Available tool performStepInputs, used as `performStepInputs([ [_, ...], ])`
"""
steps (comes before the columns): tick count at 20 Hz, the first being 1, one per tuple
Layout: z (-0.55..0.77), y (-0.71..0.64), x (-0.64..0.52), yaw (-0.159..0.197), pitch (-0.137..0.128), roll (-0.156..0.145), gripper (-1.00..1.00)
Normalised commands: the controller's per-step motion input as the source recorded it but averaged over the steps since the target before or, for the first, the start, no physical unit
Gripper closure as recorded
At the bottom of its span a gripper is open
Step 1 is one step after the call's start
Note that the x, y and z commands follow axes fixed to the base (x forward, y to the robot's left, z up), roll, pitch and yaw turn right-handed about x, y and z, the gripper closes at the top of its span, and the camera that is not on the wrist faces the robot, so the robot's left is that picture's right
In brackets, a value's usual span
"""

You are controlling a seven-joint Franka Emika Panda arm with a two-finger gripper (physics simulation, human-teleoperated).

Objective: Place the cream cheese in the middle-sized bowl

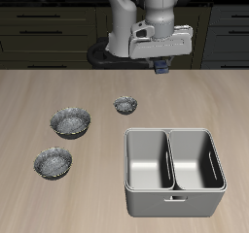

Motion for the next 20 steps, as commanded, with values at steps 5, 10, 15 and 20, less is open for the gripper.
performStepInputs([
  [5, 0.29, -0.37, 0.10, 0.014, -0.014, -0.005, 1.00],
  [10, 0.24, -0.40, 0.15, -0.002, 0.022, 0.036, 1.00],
  [15, 0.26, -0.45, 0.13, -0.012, 0.002, 0.025, 1.00],
  [20, 0.25, -0.43, 0.16, -0.041, 0.027, 0.032, 1.00],
])
